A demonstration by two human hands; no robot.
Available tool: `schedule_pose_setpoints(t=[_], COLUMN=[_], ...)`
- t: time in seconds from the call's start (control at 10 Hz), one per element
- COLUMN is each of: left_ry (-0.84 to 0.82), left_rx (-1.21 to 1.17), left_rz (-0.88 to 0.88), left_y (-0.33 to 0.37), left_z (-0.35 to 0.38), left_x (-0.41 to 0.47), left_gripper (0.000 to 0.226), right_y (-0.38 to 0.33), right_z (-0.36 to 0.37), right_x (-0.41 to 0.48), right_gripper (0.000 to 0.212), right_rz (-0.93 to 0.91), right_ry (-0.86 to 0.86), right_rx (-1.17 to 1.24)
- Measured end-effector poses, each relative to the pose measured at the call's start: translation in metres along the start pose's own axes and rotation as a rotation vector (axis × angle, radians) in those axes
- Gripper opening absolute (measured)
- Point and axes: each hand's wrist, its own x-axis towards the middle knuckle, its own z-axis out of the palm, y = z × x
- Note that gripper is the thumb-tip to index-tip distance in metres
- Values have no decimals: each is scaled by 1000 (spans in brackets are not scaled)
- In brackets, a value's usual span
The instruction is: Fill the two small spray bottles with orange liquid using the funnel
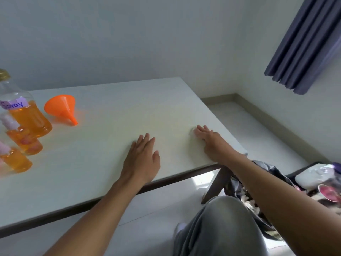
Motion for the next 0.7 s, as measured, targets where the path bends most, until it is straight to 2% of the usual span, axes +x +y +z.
schedule_pose_setpoints(t=[0.1, 0.2, 0.3, 0.4, 0.5, 0.7], left_ry=[-84, -131, -108, -48, -13, 14], left_rx=[-2, 3, 62, 106, 107, 119], left_rz=[78, 131, 175, 196, 224, 226], left_y=[49, 72, 82, 79, 74, 74], left_z=[24, 39, 51, 61, 66, 67], left_x=[18, 27, 31, 35, 34, 38], left_gripper=[58, 59, 60, 59, 59, 58], right_y=[58, 94, 128, 169, 191, 199], right_z=[-23, -27, -17, 20, 57, 62], right_x=[-30, -45, -58, -81, -104, -108], right_gripper=[72, 62, 50, 36, 46, 52], right_rz=[286, 537, 741, 917, 988, 1003], right_ry=[223, 372, 422, 364, 240, 252], right_rx=[124, 349, 513, 565, 547, 557])
